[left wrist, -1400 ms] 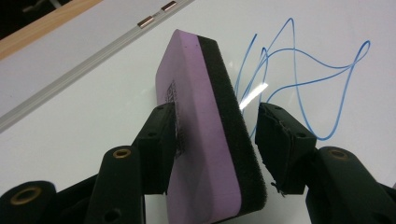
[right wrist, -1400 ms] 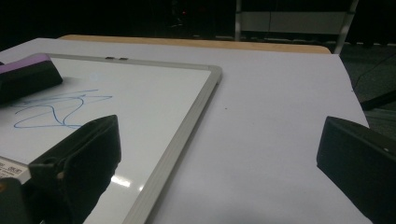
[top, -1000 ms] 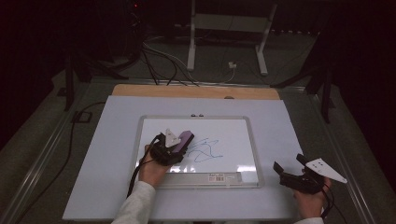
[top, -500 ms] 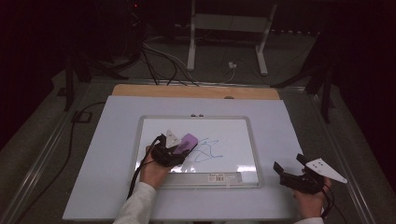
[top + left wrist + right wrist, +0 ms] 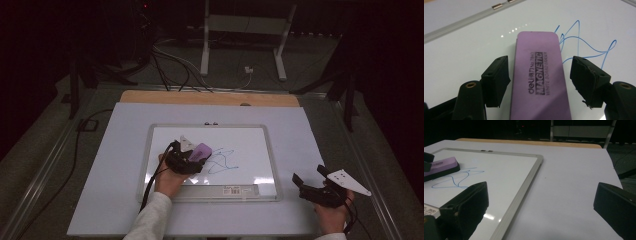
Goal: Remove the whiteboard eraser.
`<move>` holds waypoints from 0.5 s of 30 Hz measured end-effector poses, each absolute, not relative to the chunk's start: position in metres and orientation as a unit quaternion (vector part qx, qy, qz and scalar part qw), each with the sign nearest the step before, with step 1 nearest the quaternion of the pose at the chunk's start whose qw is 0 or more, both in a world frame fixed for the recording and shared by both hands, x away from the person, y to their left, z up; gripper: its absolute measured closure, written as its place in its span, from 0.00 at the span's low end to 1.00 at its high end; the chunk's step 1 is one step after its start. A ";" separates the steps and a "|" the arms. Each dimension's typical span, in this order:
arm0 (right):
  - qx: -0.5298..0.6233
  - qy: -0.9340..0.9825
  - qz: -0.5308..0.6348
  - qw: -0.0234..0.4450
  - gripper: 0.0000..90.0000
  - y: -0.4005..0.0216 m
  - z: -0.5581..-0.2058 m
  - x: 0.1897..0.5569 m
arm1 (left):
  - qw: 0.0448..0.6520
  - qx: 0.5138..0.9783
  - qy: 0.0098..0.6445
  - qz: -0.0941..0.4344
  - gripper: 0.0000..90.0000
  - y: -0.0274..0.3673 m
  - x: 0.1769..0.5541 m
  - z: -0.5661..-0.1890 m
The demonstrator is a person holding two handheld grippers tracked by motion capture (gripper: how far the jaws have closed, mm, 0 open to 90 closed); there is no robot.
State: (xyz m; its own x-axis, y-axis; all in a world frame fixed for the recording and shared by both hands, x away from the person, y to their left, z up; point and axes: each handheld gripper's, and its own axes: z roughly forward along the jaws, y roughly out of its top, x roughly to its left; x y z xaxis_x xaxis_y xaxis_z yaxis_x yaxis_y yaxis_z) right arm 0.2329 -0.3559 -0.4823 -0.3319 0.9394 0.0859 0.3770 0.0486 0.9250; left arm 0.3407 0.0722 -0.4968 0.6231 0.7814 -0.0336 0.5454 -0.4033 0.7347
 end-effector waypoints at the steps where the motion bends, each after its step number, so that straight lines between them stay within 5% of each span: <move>1: 0.498 0.661 0.478 0.294 0.00 -0.356 -0.482 0.233 | 0.366 0.823 0.404 0.160 0.37 0.071 0.342 -0.498; 6: 0.497 0.660 0.480 0.295 0.00 -0.356 -0.482 0.233 | 0.347 0.828 0.410 0.160 0.46 0.068 0.345 -0.501; 15: 0.497 0.661 0.479 0.294 0.00 -0.356 -0.482 0.233 | 0.344 0.831 0.408 0.156 0.47 0.070 0.345 -0.499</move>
